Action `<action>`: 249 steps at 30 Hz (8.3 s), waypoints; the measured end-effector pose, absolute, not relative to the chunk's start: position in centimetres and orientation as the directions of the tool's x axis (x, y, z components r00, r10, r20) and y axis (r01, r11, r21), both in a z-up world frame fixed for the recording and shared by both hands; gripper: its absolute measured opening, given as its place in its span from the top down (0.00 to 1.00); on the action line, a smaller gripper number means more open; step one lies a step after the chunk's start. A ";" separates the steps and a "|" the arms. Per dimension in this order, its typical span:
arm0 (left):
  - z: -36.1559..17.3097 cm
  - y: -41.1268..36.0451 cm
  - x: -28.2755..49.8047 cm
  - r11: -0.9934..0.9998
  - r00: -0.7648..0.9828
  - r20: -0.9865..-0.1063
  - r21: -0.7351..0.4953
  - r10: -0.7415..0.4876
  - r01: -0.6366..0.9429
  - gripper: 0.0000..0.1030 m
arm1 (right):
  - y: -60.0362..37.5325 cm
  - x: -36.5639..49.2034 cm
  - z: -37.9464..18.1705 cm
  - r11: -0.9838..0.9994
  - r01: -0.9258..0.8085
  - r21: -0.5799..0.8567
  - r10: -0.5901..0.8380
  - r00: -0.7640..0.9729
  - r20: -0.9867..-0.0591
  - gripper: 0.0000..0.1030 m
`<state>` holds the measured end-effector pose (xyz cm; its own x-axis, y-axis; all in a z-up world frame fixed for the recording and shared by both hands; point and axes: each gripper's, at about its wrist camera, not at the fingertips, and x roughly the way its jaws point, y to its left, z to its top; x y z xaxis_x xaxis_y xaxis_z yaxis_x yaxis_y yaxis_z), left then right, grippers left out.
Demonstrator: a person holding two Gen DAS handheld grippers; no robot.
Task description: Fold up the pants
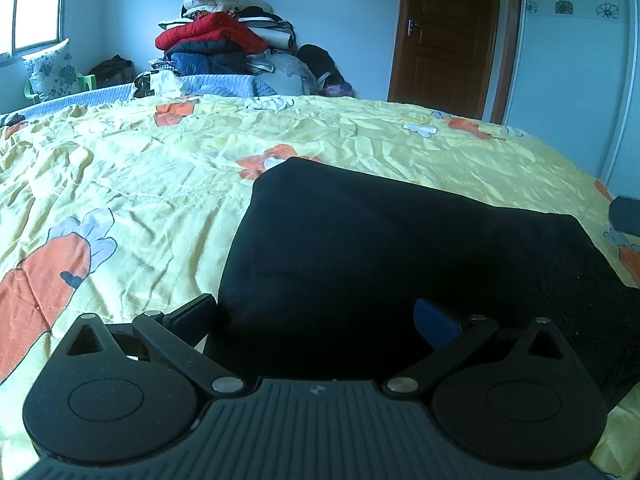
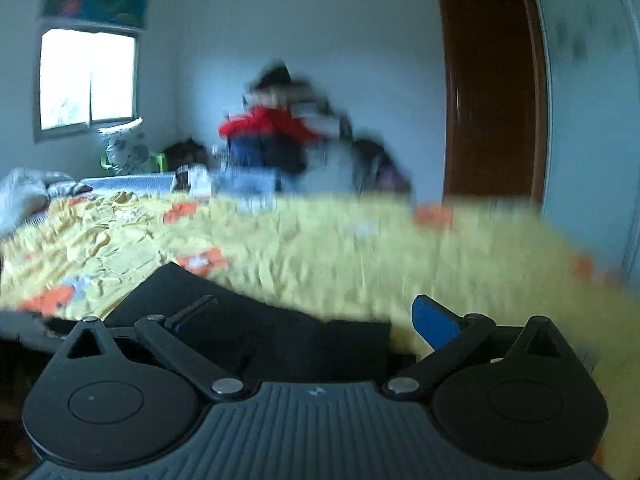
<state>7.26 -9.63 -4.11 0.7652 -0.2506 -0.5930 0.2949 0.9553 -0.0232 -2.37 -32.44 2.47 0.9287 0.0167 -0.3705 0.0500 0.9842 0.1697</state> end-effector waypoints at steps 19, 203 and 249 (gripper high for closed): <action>-4.2 -9.6 7.3 0.956 0.762 -0.596 -0.032 -0.254 0.293 0.00 | -45.0 9.0 -4.0 0.610 -0.101 0.786 0.554 0.764 -0.331 0.47; -4.8 -7.6 -4.4 0.943 0.738 -0.637 0.047 -0.225 0.329 0.00 | -24.0 -10.5 -2.7 0.976 0.207 0.060 -0.126 0.773 -0.622 0.00; -4.8 -7.1 -4.4 0.957 0.737 -0.645 0.033 -0.200 0.289 0.00 | -23.8 -9.7 -2.9 0.981 0.185 0.057 -0.111 0.781 -0.615 0.00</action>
